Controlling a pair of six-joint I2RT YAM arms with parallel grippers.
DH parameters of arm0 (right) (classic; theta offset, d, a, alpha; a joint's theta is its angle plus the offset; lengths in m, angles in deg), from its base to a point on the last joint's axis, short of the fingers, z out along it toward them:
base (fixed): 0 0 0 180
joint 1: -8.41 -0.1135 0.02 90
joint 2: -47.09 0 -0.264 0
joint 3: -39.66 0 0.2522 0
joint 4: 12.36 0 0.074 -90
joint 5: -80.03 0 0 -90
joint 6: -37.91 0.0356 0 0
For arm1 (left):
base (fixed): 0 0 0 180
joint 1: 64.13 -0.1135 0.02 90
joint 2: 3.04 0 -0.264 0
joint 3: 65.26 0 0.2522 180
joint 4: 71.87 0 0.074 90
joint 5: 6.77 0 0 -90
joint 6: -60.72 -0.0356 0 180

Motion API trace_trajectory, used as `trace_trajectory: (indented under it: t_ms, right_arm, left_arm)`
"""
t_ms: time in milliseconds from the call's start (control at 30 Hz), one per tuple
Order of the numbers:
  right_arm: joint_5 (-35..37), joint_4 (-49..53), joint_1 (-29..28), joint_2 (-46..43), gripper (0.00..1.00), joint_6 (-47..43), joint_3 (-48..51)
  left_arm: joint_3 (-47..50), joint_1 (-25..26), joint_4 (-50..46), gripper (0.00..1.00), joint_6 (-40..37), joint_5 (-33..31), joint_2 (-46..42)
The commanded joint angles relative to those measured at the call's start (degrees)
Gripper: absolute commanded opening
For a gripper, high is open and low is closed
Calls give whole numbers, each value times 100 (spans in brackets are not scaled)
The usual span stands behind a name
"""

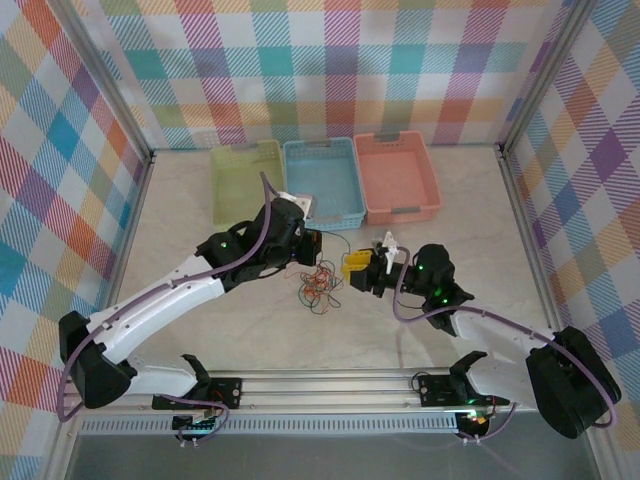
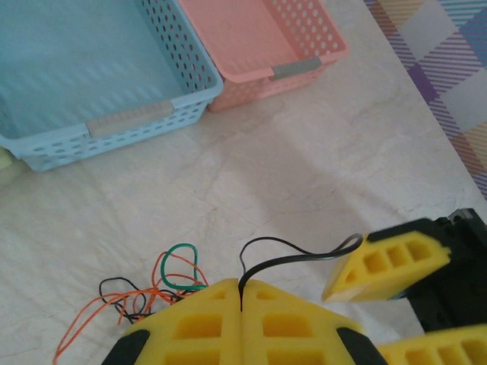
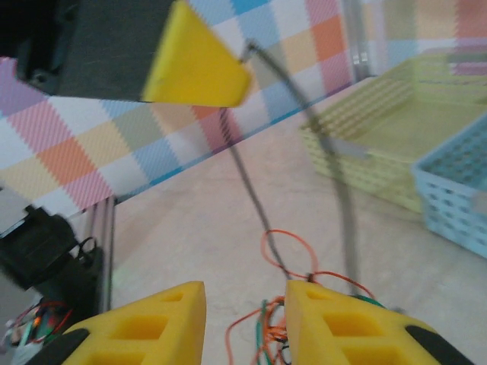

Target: Untangle the cables

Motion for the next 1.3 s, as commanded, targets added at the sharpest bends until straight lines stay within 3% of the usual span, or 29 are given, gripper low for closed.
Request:
trace_trajectory:
  t_ms: [0,300,700,933,1267]
  right_arm:
    - [-459,-183,-117,61,35,-363,-247]
    - [93,-367,-325,212,41,-842,-143]
    - [607,-543,-397,437,42,-976,-90]
    - [568,-528,-445,611,35,-1084,-151]
    - [512,-200,-462,769,31,-1223,-307]
  left_arm:
    - [-330,-60,-132,0,182,252,82]
    - [-343,24,91,0,584,1299,368]
    - [-492,289,269,0,817,1976,326]
    - [-677,354,281,0,916,2177,226]
    - [-1439,352,-39,0,864,1790,60]
